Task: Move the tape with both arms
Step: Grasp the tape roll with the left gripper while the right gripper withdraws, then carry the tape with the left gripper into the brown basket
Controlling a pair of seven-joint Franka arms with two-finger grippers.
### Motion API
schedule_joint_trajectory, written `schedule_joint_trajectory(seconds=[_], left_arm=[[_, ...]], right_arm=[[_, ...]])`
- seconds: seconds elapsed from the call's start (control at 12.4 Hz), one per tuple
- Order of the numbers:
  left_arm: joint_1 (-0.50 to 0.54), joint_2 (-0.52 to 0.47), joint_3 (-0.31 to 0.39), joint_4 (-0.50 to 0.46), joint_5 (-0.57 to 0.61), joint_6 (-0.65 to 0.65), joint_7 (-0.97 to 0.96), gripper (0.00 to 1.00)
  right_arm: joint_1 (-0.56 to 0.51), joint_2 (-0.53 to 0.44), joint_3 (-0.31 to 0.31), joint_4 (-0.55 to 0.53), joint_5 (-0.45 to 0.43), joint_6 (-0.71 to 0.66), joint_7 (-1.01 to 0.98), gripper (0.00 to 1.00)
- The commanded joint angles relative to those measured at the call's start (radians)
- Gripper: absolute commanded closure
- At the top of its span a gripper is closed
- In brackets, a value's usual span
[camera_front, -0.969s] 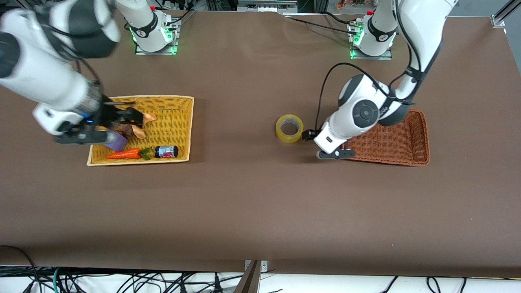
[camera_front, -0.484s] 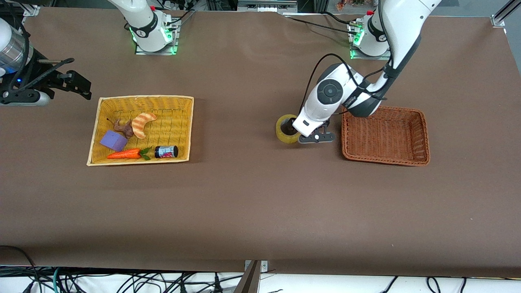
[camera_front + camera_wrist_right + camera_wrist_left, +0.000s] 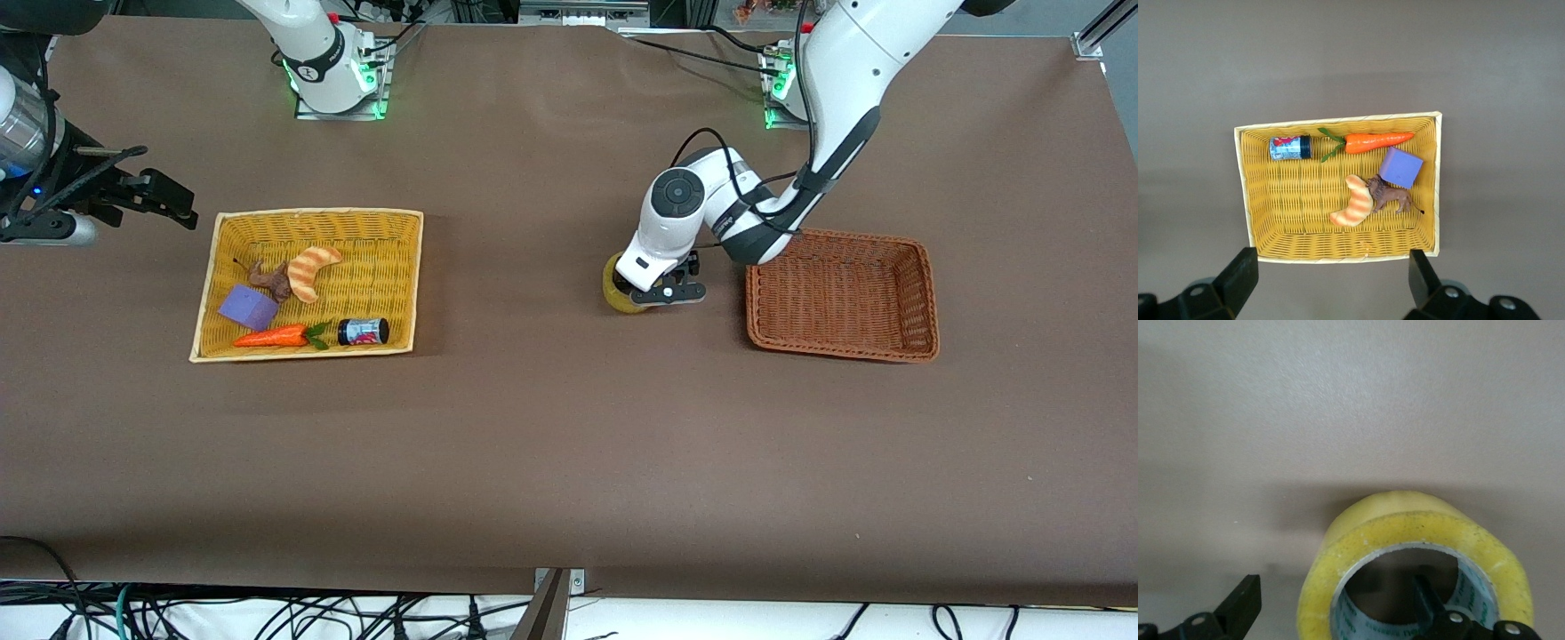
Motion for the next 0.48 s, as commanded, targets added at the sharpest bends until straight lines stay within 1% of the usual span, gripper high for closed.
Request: schedule_joint_trajectory(seconds=[0.0,0.08,0.16,0.4], left_arm=[[0.004,0.029,-0.009,0.003,0.094,0.019,-0.065,0.42],[0.006,0.028,-0.009,0.003,0.093,0.016,-0.071,0.87],[0.01,0.023,-0.009,0.008,0.082,0.01,-0.078,1.0],[0.021,0.005,-0.011,0.014,0.038,0.002,-0.071,1.0]], right_arm=[[-0.011,0.001,0.007,0.006,0.022,0.006,-0.009,0.0],[-0.011,0.001,0.007,0.008,0.022,0.004,-0.011,0.0],[-0.011,0.001,0.007,0.009,0.011,0.004,-0.021,0.0],[-0.014,0.001,0.004,0.04,0.003,-0.017,-0.019,0.0]])
